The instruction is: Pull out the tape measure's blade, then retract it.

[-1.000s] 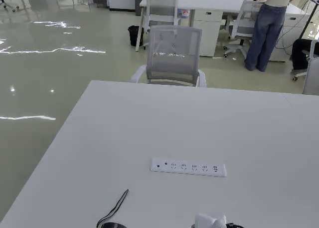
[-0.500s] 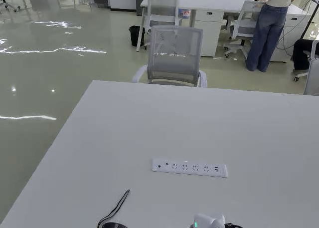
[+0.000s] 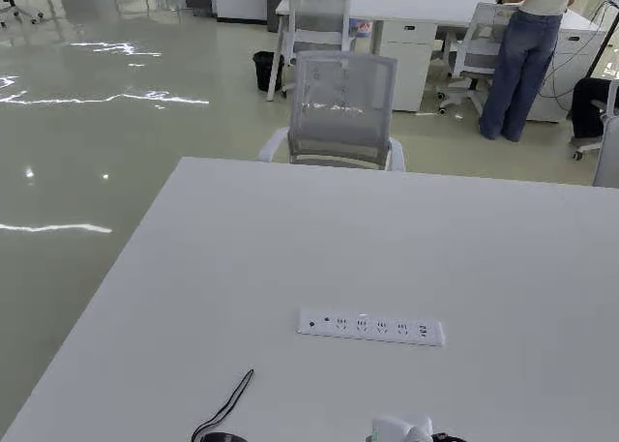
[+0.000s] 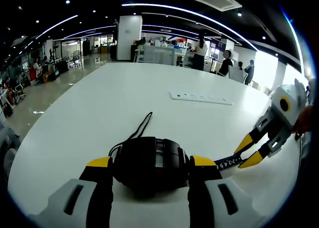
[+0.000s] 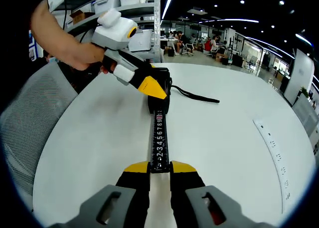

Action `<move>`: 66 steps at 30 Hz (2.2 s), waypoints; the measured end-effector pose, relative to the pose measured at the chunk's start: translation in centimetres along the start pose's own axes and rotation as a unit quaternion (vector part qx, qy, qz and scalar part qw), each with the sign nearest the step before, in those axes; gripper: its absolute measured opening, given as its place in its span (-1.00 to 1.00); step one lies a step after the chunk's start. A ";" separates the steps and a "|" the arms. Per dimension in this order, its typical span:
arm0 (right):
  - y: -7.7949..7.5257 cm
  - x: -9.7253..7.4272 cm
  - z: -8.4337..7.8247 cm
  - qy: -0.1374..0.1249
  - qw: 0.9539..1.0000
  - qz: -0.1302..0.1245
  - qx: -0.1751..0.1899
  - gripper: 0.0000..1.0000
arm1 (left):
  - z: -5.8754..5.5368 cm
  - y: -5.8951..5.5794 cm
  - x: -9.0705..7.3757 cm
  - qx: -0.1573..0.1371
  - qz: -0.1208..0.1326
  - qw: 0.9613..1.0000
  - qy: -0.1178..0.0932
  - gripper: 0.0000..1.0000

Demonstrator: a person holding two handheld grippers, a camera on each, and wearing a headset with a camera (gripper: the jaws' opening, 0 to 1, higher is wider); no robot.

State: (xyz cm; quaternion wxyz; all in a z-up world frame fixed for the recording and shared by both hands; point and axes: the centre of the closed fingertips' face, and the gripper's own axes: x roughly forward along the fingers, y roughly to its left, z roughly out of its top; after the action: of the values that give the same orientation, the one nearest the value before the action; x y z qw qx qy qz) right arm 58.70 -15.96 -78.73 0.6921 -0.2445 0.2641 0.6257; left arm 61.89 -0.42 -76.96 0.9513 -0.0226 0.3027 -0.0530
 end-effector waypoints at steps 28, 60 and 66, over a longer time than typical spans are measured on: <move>0.0 1.0 0.8 -0.001 1.000 0.005 -0.003 -0.73 | 0.1 0.1 0.0 -0.004 -0.005 1.000 -0.004 0.14; -0.1 2.8 2.1 -0.003 1.000 0.007 -0.011 -0.73 | 0.1 0.2 0.0 -0.010 -0.007 1.000 -0.008 0.15; -0.1 2.9 2.4 -0.004 1.000 0.006 -0.012 -0.73 | 0.1 0.2 0.1 -0.012 -0.007 1.000 -0.009 0.15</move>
State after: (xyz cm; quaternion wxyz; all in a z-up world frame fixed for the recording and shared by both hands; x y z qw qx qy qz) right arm 59.15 -12.26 -78.91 0.6863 -0.2488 0.2554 0.6340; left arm 62.01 -0.18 -76.95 0.9533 -0.0364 0.2948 -0.0555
